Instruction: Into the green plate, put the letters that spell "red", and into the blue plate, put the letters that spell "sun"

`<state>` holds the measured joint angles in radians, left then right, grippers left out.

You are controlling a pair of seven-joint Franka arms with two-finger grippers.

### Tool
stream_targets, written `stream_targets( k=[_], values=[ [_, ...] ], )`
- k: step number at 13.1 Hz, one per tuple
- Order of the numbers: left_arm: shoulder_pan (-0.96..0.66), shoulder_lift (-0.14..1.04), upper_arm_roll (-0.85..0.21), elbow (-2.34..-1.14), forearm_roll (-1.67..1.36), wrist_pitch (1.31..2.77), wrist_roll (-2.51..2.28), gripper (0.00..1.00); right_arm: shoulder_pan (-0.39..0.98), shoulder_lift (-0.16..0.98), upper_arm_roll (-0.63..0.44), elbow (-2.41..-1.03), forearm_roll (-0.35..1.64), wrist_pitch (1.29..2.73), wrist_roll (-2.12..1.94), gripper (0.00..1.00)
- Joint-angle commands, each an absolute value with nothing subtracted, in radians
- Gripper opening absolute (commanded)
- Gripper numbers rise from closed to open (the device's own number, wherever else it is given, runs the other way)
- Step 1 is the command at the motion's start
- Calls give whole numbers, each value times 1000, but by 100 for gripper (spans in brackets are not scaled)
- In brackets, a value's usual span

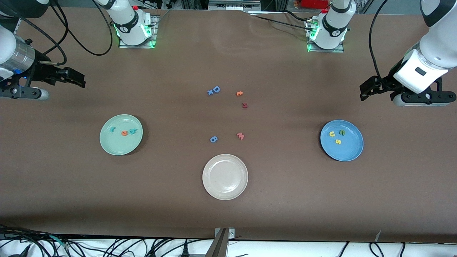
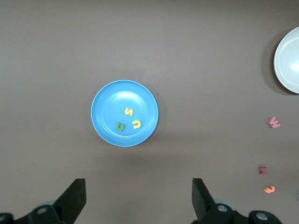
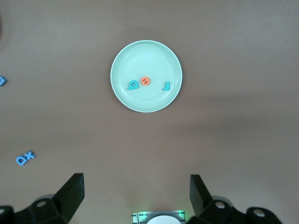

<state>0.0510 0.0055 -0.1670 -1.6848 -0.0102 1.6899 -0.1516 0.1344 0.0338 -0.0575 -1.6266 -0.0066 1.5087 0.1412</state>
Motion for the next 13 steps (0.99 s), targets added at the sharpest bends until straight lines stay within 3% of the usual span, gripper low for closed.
stream_targets(
  k=[1,13],
  values=[
    [64,0,-176,-1697,-8,1701,-163,100,126,44,-41,-1612,-21,1497,130,100],
    [64,21,-173,-1660,-8,1698,-163,100,118,45,-49,-1612,-15,1499,71,100]
  ],
)
